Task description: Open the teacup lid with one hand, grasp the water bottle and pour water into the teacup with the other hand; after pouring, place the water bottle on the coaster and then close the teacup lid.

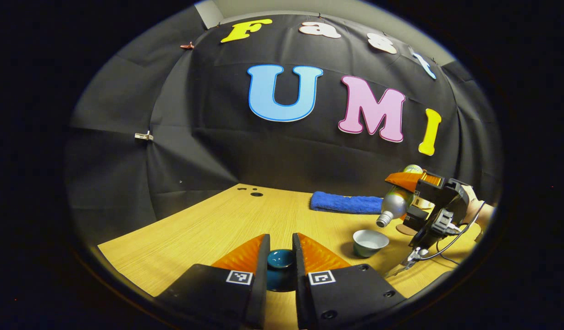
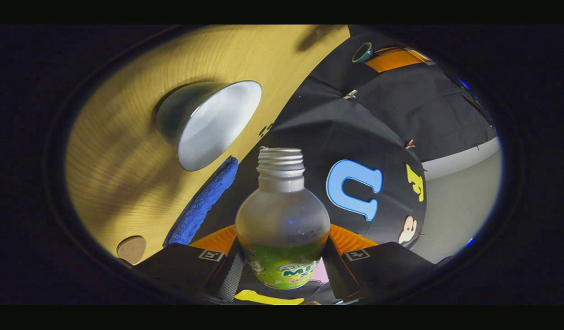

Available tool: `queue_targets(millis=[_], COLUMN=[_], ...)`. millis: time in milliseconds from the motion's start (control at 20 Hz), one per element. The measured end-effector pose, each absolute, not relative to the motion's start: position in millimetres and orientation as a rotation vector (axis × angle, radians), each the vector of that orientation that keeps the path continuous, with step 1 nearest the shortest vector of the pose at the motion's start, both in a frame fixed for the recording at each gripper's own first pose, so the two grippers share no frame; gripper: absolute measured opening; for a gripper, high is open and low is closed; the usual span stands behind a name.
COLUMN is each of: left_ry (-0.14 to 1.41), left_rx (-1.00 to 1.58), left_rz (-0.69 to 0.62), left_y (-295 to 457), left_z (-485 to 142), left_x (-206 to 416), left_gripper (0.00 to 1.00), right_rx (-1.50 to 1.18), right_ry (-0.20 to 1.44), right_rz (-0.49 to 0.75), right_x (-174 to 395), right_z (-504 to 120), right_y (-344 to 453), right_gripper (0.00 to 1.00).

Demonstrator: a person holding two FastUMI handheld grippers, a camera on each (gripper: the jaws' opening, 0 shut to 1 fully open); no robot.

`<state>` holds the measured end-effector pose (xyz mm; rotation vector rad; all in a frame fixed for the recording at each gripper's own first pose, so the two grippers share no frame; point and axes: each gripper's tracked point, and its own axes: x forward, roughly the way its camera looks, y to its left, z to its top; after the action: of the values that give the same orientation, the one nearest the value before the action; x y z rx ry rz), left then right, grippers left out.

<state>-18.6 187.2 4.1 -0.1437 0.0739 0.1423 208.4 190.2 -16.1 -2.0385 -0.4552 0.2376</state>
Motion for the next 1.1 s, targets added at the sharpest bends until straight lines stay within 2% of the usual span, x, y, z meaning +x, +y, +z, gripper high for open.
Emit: queue_targets(millis=[50,100,200,600,700,800,850,1100], left_ry=[0.072,0.071,0.071,0.067,0.069,0.072,0.073,0.063], left_rx=[-0.137,-0.132,-0.133,-0.117,-0.111,-0.106,-0.103,-0.088], left_rz=[0.143,0.143,0.142,0.156,0.159,0.165,0.168,0.174], left_y=[186,186,186,187,187,187,187,181], left_z=[4,5,6,11,11,11,12,22], left_x=[-19,-19,-20,-26,-28,-31,-33,-40], left_gripper=[0.30,0.30,0.32,0.30,0.33,0.27,0.33,0.30], right_rx=[-2.038,-2.036,-2.032,-2.012,-2.014,-2.012,-2.001,-1.861], right_ry=[-0.454,-0.452,-0.452,-0.448,-0.447,-0.440,-0.430,-0.341], right_rz=[0.235,0.235,0.231,0.240,0.234,0.227,0.225,0.235], right_x=[208,208,207,204,205,205,206,205], right_z=[-16,-15,-14,-16,-16,-14,-15,-17], right_y=[190,190,190,192,190,186,183,166], right_gripper=[0.79,0.82,0.79,0.79,0.79,0.79,0.79,0.79])
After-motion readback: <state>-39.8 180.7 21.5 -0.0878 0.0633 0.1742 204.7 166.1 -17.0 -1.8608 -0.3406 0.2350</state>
